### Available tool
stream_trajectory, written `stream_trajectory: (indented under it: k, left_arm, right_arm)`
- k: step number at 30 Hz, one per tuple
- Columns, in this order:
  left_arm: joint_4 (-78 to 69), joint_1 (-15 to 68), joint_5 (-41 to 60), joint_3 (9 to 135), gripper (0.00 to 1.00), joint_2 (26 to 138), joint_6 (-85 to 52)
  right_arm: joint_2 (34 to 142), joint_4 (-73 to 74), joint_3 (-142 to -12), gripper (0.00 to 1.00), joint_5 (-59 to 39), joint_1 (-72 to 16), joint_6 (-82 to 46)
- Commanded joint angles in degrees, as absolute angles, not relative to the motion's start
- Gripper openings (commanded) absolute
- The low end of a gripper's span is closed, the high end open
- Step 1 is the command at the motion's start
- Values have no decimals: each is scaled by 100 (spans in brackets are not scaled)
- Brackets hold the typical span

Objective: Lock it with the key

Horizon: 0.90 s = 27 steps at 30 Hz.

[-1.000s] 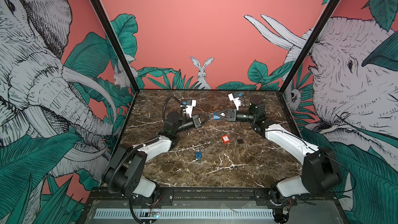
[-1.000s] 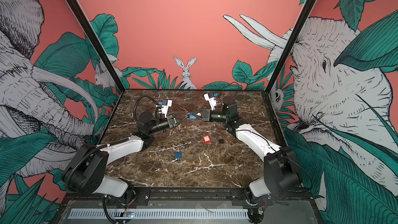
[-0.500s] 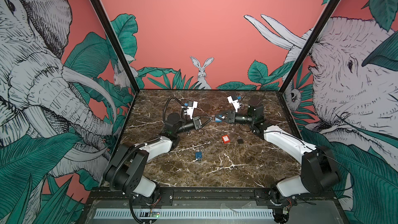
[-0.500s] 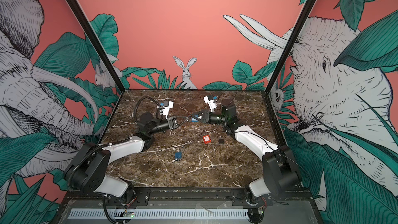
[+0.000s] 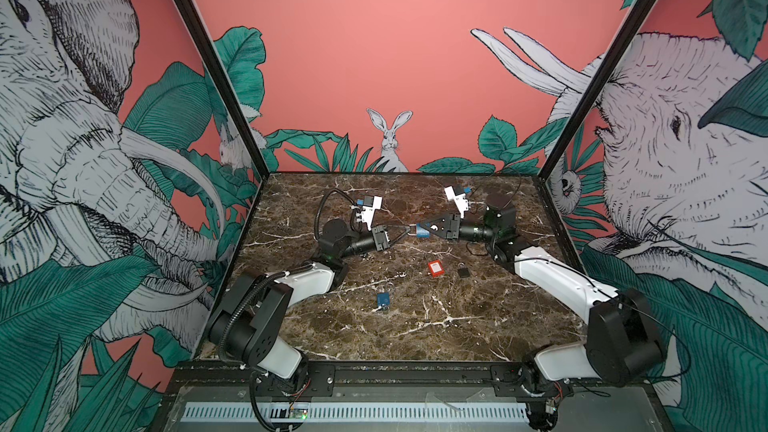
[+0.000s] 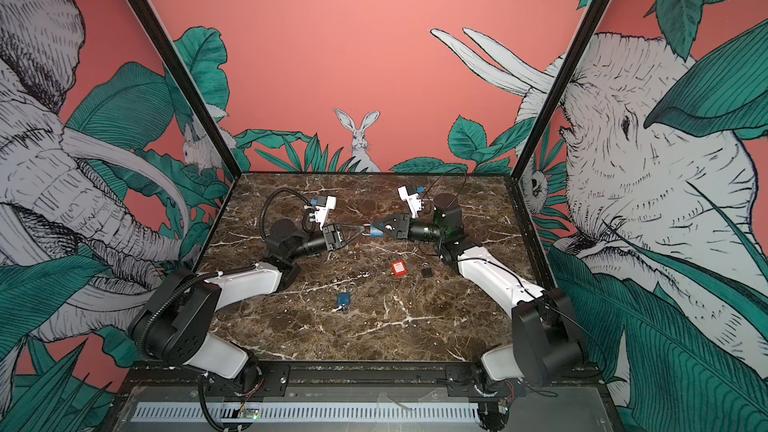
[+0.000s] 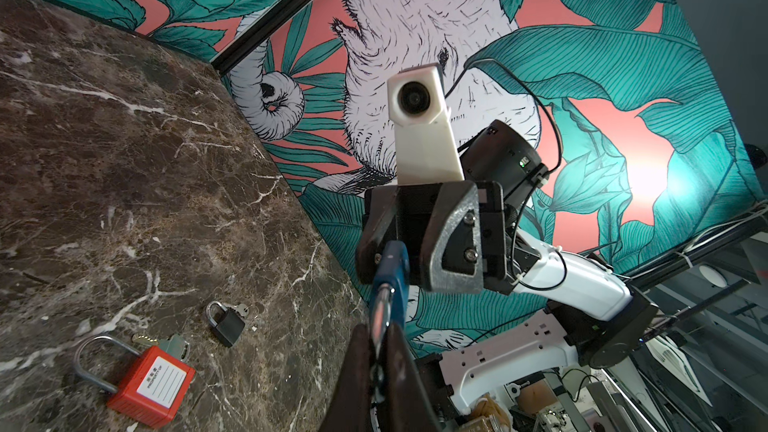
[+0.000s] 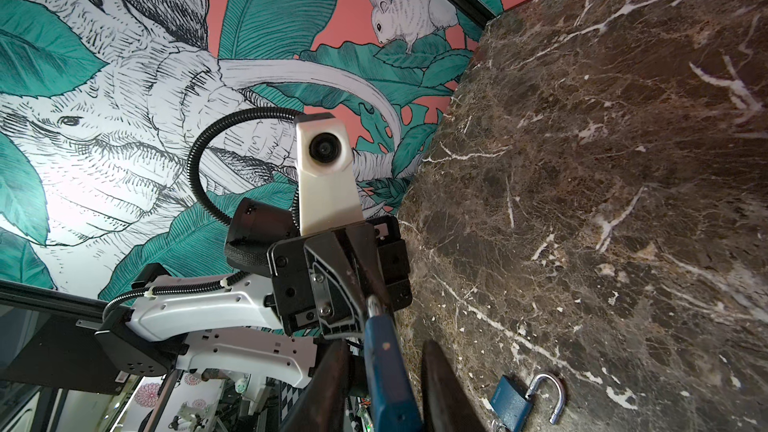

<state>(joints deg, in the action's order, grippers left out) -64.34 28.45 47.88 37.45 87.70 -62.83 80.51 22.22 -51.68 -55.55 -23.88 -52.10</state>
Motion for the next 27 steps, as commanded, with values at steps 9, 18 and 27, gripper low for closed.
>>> stream_trajectory:
  k: [9,18,27]
  left_arm:
    - [-6780,2797,4809,3721,0,8874,-6439]
    - [-7566,2804,5102,3803,45,9029,-6765]
    - [-8033,2936,5159,3956,43,9298,-7053]
  right_arm:
    - [7726,3091,-5089,0,-5849,-2381,-5511]
    - [7813,3447,-5052,0,-5801,-2384,-5743]
    - [7881,3419,-5051,0,-5800,-2391,-5739]
